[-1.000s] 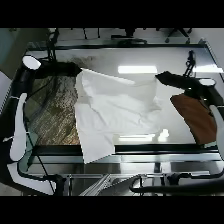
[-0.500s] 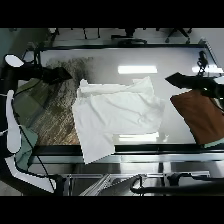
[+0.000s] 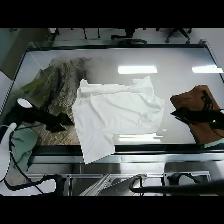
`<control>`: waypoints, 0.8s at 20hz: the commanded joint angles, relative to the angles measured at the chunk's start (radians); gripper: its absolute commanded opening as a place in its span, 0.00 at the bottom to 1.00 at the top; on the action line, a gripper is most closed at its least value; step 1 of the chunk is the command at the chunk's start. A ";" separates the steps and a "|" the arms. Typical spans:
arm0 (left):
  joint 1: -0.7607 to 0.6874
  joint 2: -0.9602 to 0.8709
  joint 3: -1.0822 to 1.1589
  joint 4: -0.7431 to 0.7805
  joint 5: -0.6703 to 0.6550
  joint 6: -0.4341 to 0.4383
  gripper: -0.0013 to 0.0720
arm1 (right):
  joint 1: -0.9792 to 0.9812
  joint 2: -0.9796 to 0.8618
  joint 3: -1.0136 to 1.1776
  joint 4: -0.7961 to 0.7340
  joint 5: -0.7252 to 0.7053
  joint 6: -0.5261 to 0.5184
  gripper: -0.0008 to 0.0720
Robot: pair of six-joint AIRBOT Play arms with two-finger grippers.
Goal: Fold the shirts.
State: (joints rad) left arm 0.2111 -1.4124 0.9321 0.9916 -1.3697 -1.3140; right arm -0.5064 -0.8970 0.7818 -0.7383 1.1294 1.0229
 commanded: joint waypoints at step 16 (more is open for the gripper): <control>-0.171 0.235 0.190 -0.157 0.179 0.082 0.04 | 0.193 0.009 0.237 0.181 0.043 -0.050 0.03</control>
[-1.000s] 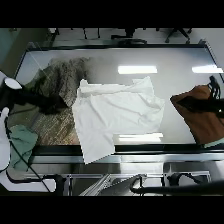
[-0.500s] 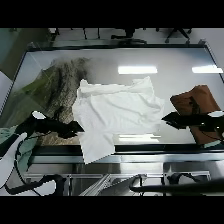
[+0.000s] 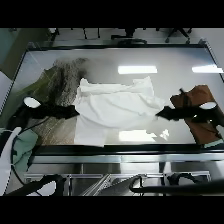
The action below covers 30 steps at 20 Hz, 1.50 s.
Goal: Fold the shirts.
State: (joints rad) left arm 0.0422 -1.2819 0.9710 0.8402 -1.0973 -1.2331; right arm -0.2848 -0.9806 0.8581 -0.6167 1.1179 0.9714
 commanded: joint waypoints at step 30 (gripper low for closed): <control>-0.008 -0.514 1.109 0.239 -0.087 0.132 0.04 | 0.245 -0.553 0.899 -0.061 -0.186 0.001 0.03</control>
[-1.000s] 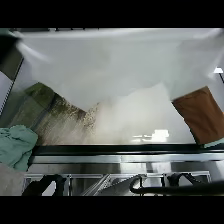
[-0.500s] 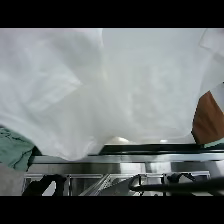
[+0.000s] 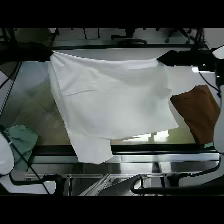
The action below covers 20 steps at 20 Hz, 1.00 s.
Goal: Fold the shirts.
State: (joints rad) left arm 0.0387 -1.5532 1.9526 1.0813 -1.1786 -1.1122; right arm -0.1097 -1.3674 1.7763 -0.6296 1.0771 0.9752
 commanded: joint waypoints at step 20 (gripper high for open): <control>0.254 0.029 -0.715 -0.009 -0.258 -0.185 0.95 | -0.282 0.119 -0.286 -0.343 0.300 0.229 0.51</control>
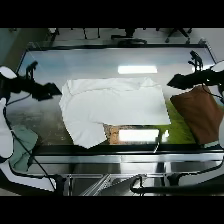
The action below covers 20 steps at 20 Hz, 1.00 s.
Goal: Fold the shirts.
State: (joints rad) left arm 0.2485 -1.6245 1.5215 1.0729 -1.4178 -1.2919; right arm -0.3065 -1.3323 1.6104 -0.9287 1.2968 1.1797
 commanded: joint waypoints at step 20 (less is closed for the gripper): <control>-0.009 -0.011 -0.320 -0.055 0.033 0.045 0.05 | -0.177 0.117 -0.480 -0.045 0.047 -0.018 0.81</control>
State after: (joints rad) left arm 0.2405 -1.6268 1.1404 0.9688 -1.2892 -1.2488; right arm -0.4831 -1.2140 1.1873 -0.9688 1.3632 1.1618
